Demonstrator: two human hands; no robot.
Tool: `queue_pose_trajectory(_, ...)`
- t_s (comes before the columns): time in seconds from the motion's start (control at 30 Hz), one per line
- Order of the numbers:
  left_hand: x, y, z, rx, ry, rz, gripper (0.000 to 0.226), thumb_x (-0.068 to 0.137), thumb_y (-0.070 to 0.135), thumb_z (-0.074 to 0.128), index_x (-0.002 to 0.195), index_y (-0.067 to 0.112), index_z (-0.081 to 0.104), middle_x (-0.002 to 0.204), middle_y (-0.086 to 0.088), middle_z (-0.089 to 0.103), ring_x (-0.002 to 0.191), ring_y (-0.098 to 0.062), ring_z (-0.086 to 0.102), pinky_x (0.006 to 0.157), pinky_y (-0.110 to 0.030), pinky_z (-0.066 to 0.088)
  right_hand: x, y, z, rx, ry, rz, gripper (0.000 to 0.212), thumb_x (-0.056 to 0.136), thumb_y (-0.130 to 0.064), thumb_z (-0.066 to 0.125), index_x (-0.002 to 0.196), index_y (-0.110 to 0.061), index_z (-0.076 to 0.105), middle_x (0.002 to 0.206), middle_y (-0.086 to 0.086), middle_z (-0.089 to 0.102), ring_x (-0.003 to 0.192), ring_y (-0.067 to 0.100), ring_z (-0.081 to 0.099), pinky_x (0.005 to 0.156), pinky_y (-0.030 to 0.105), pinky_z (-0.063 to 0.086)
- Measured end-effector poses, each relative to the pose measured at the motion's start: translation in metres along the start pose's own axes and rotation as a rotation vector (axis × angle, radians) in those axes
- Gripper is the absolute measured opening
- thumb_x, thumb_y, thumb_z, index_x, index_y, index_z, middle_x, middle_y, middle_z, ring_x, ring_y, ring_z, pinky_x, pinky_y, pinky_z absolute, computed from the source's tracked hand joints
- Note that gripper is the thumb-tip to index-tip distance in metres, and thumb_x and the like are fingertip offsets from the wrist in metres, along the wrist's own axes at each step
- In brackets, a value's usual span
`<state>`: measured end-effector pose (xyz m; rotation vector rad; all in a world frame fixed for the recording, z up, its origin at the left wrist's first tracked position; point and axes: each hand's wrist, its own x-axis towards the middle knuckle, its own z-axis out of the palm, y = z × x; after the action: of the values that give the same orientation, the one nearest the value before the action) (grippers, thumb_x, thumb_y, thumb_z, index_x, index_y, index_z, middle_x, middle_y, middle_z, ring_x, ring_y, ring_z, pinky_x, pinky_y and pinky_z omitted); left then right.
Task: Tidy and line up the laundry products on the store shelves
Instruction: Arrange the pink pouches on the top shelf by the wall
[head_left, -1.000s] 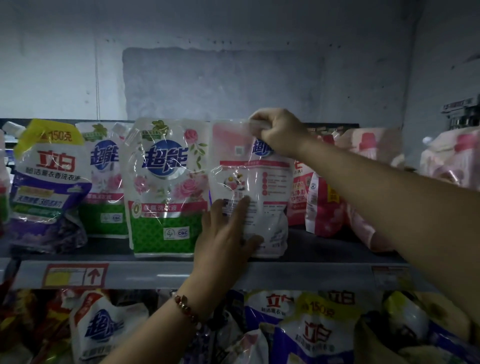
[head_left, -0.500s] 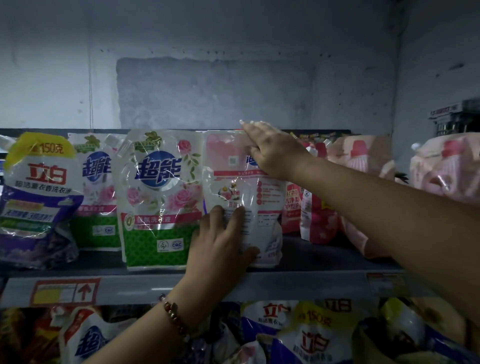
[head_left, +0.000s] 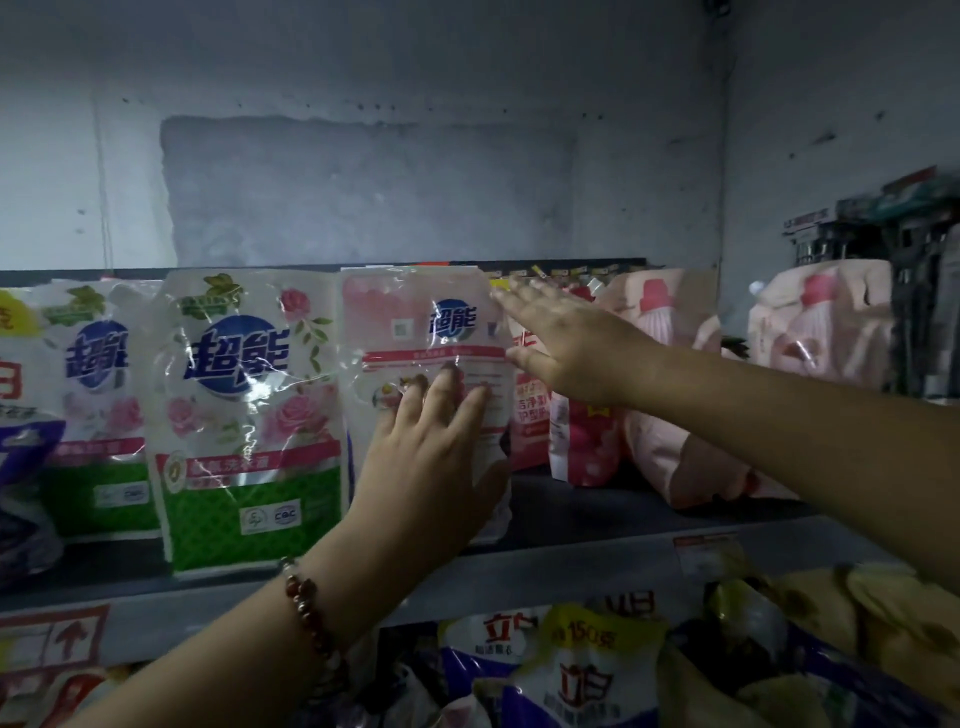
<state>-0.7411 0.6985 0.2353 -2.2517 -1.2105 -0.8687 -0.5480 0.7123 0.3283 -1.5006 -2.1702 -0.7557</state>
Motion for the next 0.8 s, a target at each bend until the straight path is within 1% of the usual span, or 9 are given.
queue_pose_trajectory(0.1, 0.013, 0.02, -0.001, -0.016, -0.042, 0.053, 0.075, 0.097, 0.059, 0.04, 0.157, 0.028, 0.008, 0.166, -0.005, 0.001, 0.152, -0.027, 0.002, 0.122, -0.043, 0.013, -0.027, 0.03, 0.0, -0.034, -0.166, 0.109, 0.067, 0.103, -0.043, 0.037, 0.157, -0.022, 0.004, 0.164, 0.001, 0.002, 0.151, 0.018, 0.002, 0.121, 0.035, 0.006)
queue_pose_trajectory(0.2, 0.028, 0.048, -0.005, -0.112, -0.123, 0.118, 0.08, 0.095, 0.058, 0.047, 0.158, 0.033, 0.004, 0.167, 0.0, -0.006, 0.153, -0.022, 0.0, 0.122, -0.039, 0.012, -0.057, 0.069, 0.002, 0.027, -0.26, 0.222, 0.064, 0.103, -0.041, 0.037, 0.157, -0.025, 0.008, 0.165, 0.001, 0.004, 0.151, 0.018, 0.007, 0.122, 0.04, 0.012)
queue_pose_trajectory(0.3, 0.043, 0.079, -0.006, -0.192, -0.17, 0.19, 0.08, 0.094, 0.054, 0.052, 0.157, 0.033, 0.008, 0.167, -0.001, 0.002, 0.152, -0.021, 0.008, 0.12, -0.035, 0.018, -0.086, 0.101, -0.003, 0.037, -0.35, 0.314, 0.057, 0.104, -0.038, 0.035, 0.156, -0.024, 0.018, 0.164, 0.003, 0.014, 0.15, 0.02, 0.013, 0.12, 0.036, 0.014)
queue_pose_trajectory(0.37, 0.054, 0.099, 0.004, -0.221, -0.197, 0.212, 0.08, 0.093, 0.056, 0.054, 0.157, 0.032, 0.011, 0.165, -0.001, 0.01, 0.15, -0.023, 0.017, 0.118, -0.037, 0.024, -0.103, 0.118, -0.009, 0.064, -0.4, 0.378, 0.053, 0.104, -0.039, 0.035, 0.155, -0.025, 0.025, 0.162, 0.007, 0.022, 0.148, 0.025, 0.02, 0.116, 0.036, 0.02)
queue_pose_trajectory(0.5, 0.075, 0.133, 0.031, -0.246, -0.286, 0.211, 0.082, 0.091, 0.059, 0.056, 0.156, 0.026, 0.019, 0.164, -0.003, 0.014, 0.145, -0.027, 0.028, 0.113, -0.041, 0.034, -0.123, 0.148, -0.015, 0.082, -0.446, 0.456, 0.046, 0.105, -0.04, 0.033, 0.146, -0.022, 0.043, 0.154, 0.006, 0.038, 0.139, 0.025, 0.036, 0.11, 0.033, 0.029)
queue_pose_trajectory(0.57, 0.083, 0.145, 0.044, -0.246, -0.326, 0.19, 0.081, 0.091, 0.059, 0.056, 0.154, 0.024, 0.021, 0.163, -0.004, 0.018, 0.143, -0.027, 0.032, 0.11, -0.043, 0.037, -0.125, 0.16, -0.014, 0.105, -0.447, 0.441, 0.042, 0.104, -0.041, 0.033, 0.132, -0.02, 0.056, 0.142, 0.006, 0.052, 0.126, 0.023, 0.048, 0.1, 0.032, 0.036)
queue_pose_trajectory(0.67, 0.094, 0.158, 0.063, -0.276, -0.354, 0.138, 0.077, 0.09, 0.059, 0.057, 0.152, 0.026, 0.025, 0.156, -0.005, 0.027, 0.136, -0.028, 0.041, 0.105, -0.046, 0.045, -0.121, 0.17, -0.012, 0.129, -0.423, 0.415, 0.044, 0.104, -0.045, 0.032, 0.126, -0.02, 0.061, 0.138, 0.006, 0.055, 0.121, 0.022, 0.051, 0.089, 0.028, 0.034)
queue_pose_trajectory(0.77, 0.102, 0.166, 0.08, -0.302, -0.325, 0.071, 0.071, 0.09, 0.057, 0.057, 0.147, 0.029, 0.026, 0.148, -0.005, 0.036, 0.127, -0.031, 0.049, 0.097, -0.047, 0.05, -0.108, 0.171, -0.01, 0.144, -0.411, 0.396, 0.053, 0.103, -0.05, 0.03, 0.129, -0.016, 0.06, 0.14, 0.009, 0.054, 0.125, 0.024, 0.051, 0.092, 0.029, 0.037)
queue_pose_trajectory(0.8, 0.103, 0.168, 0.085, -0.316, -0.326, 0.045, 0.072, 0.09, 0.056, 0.058, 0.148, 0.03, 0.023, 0.146, -0.006, 0.038, 0.123, -0.031, 0.051, 0.094, -0.047, 0.051, -0.102, 0.17, -0.008, 0.159, -0.405, 0.395, 0.055, 0.102, -0.052, 0.03, 0.124, -0.014, 0.063, 0.137, 0.011, 0.056, 0.122, 0.025, 0.052, 0.095, 0.031, 0.04)
